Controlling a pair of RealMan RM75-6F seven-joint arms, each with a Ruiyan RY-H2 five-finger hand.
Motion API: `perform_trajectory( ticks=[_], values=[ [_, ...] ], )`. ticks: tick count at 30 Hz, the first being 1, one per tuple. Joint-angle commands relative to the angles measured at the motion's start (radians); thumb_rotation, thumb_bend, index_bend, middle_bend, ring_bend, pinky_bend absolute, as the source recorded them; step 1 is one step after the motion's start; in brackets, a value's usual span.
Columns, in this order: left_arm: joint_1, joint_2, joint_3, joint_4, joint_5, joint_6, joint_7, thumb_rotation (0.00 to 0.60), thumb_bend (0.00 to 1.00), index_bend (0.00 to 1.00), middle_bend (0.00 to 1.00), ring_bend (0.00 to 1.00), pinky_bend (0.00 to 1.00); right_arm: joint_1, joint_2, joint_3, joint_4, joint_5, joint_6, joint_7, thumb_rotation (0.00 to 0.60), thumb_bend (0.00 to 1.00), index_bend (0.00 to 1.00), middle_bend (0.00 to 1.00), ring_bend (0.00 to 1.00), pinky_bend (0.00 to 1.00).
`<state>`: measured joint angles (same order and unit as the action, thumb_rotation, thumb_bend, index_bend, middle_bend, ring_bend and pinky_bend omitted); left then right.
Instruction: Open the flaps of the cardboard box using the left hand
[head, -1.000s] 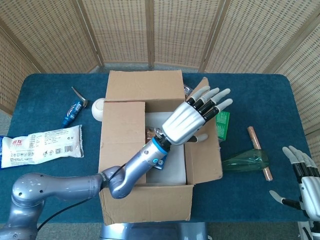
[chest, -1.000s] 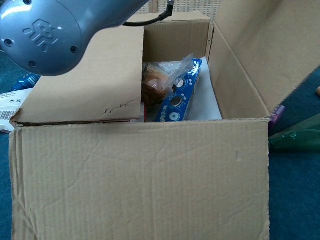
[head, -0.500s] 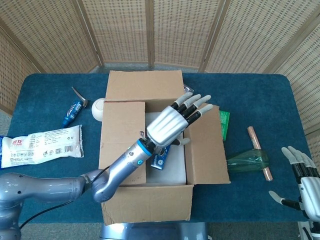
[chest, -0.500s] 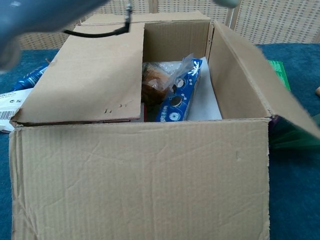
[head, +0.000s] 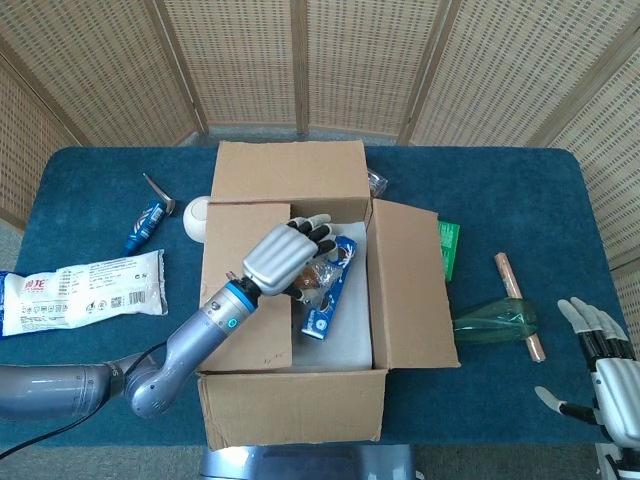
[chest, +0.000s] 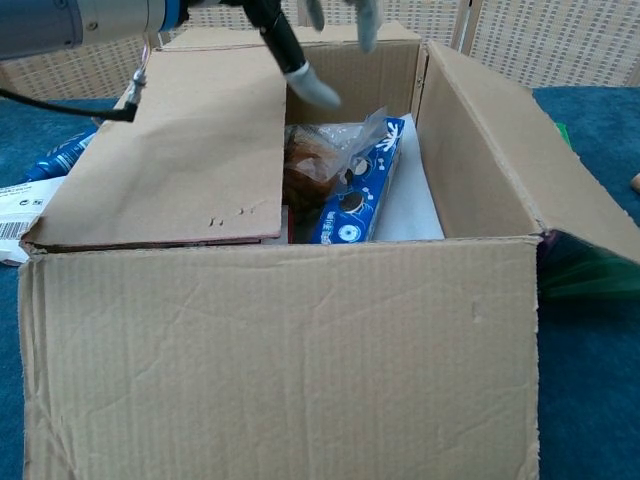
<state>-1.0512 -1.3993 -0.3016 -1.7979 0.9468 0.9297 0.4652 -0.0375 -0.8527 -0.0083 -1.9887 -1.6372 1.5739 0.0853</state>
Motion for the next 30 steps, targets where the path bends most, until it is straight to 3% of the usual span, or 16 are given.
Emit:
perform_trajectory(
  ticks=[1, 9, 16, 25, 27, 30],
  values=[
    [-0.022, 0.014, 0.03, -0.037, -0.083, -0.005, 0.073, 0.6, 0.0, 0.41, 0.25, 0.16, 0.27, 0.0, 0.0, 0.0, 0.0, 0.0, 0.0, 0.001, 0.6, 0.0, 0.0, 0.0, 0.0, 0.0],
    [-0.06, -0.01, 0.044, -0.037, -0.143, 0.004, 0.108, 0.6, 0.0, 0.42, 0.26, 0.17, 0.28, 0.002, 0.002, 0.001, 0.001, 0.003, -0.003, 0.006, 0.6, 0.0, 0.0, 0.0, 0.0, 0.0],
    [-0.084, -0.029, 0.051, -0.035, -0.179, 0.04, 0.154, 0.6, 0.0, 0.54, 0.28, 0.17, 0.28, 0.001, 0.003, 0.002, 0.002, 0.004, 0.0, 0.009, 0.6, 0.0, 0.0, 0.0, 0.0, 0.0],
    [-0.111, -0.049, 0.068, -0.017, -0.197, 0.044, 0.187, 0.594, 0.0, 0.59, 0.3, 0.16, 0.22, -0.001, 0.005, 0.001, 0.001, -0.002, 0.006, 0.014, 0.6, 0.0, 0.0, 0.0, 0.0, 0.0],
    [-0.114, -0.055, 0.07, -0.011, -0.195, 0.042, 0.183, 0.543, 0.0, 0.59, 0.29, 0.14, 0.18, -0.001, 0.005, 0.002, 0.002, -0.002, 0.007, 0.015, 0.6, 0.0, 0.0, 0.0, 0.0, 0.0],
    [-0.117, -0.06, 0.072, -0.009, -0.208, 0.04, 0.179, 0.393, 0.0, 0.57, 0.26, 0.09, 0.11, -0.001, 0.006, 0.001, 0.002, -0.003, 0.006, 0.014, 0.6, 0.0, 0.0, 0.0, 0.0, 0.0]
  ],
)
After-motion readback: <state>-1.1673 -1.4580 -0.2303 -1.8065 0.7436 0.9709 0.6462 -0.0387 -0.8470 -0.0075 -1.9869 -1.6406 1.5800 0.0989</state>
